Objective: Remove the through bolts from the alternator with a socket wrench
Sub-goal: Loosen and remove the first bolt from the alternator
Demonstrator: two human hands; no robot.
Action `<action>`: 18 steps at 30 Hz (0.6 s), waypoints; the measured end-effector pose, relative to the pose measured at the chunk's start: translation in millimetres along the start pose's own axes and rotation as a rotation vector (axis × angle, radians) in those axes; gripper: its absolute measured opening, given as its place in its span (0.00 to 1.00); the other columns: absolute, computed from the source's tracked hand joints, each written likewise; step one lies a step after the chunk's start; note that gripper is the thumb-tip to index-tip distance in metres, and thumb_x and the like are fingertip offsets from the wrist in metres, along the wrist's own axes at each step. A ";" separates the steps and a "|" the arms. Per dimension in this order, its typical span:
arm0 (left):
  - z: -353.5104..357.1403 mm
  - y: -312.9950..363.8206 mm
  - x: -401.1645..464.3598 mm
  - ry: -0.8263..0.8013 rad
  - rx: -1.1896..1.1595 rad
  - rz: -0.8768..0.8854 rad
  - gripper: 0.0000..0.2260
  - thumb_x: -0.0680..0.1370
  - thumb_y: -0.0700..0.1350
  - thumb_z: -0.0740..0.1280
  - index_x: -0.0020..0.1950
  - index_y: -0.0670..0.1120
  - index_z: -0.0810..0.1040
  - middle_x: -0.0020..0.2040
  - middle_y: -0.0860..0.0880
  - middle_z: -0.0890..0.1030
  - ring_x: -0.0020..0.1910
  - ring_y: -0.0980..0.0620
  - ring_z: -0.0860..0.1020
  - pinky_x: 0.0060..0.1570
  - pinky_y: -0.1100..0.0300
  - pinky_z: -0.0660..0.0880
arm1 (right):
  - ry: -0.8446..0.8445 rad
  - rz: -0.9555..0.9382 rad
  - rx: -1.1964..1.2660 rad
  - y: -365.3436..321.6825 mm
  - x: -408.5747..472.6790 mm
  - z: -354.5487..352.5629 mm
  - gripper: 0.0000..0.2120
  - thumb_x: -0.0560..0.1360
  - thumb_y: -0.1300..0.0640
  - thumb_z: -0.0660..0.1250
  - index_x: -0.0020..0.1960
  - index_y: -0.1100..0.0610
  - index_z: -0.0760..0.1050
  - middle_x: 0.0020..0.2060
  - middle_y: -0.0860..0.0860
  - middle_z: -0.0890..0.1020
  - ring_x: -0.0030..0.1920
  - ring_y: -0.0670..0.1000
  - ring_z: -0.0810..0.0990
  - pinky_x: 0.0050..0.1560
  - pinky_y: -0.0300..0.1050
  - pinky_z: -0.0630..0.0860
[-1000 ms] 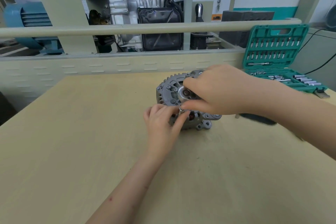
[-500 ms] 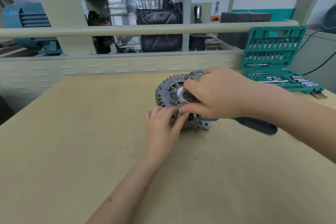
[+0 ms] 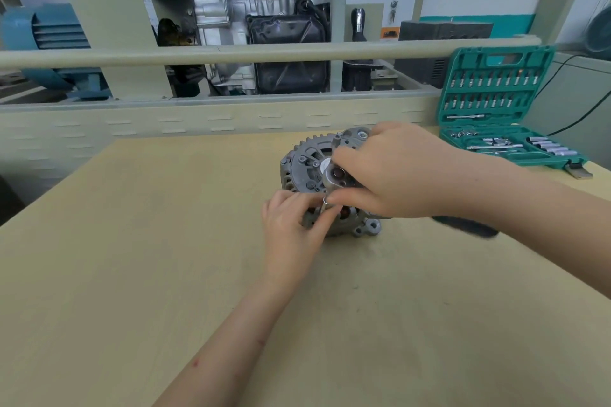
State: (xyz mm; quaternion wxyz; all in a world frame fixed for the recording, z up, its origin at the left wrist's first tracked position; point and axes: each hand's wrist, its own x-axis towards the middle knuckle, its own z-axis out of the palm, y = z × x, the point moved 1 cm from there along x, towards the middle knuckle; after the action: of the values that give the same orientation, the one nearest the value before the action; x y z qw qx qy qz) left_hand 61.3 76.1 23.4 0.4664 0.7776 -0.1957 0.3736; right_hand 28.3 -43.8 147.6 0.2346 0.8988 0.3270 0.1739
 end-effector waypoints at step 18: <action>-2.7 2.0 0.0 -0.055 -0.044 -0.026 0.06 0.68 0.46 0.70 0.42 0.44 0.81 0.33 0.54 0.76 0.40 0.57 0.68 0.44 0.54 0.69 | -0.007 -0.010 -0.005 3.4 1.8 2.4 0.16 0.78 0.41 0.47 0.45 0.54 0.60 0.31 0.47 0.67 0.35 0.53 0.67 0.38 0.43 0.57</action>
State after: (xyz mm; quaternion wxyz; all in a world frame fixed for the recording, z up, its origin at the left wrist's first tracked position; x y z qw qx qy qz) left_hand 58.8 77.4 25.4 0.4825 0.7797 -0.2065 0.3416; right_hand 32.4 -45.7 147.8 0.2391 0.8970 0.3305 0.1705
